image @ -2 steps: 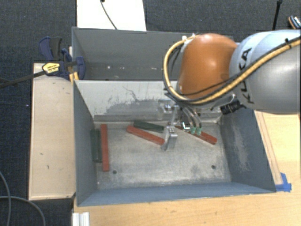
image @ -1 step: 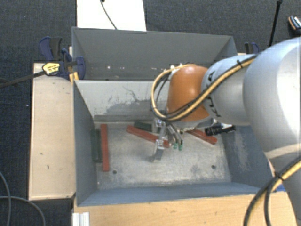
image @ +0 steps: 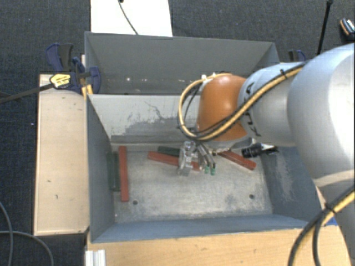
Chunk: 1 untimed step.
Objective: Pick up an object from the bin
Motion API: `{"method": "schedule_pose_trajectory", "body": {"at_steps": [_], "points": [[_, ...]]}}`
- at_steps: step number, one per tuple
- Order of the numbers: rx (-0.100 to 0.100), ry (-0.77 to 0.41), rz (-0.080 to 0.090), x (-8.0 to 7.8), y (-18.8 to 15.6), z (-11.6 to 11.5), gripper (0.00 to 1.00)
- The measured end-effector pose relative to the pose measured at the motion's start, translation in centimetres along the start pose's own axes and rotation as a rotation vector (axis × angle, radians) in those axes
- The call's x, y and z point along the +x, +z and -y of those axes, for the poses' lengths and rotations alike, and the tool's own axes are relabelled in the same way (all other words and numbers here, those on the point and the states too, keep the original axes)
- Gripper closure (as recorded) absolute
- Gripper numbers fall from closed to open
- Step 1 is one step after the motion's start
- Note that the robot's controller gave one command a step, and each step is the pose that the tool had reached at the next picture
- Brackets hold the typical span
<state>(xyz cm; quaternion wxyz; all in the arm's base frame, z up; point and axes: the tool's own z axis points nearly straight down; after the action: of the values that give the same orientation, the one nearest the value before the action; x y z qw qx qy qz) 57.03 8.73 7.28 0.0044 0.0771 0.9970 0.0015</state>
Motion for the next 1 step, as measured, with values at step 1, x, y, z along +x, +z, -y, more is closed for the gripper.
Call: {"method": "schedule_pose_trajectory", "body": {"at_steps": [1], "points": [[0.002, 0.000, -0.006, 0.18, 0.19, 0.06, 0.00]]}}
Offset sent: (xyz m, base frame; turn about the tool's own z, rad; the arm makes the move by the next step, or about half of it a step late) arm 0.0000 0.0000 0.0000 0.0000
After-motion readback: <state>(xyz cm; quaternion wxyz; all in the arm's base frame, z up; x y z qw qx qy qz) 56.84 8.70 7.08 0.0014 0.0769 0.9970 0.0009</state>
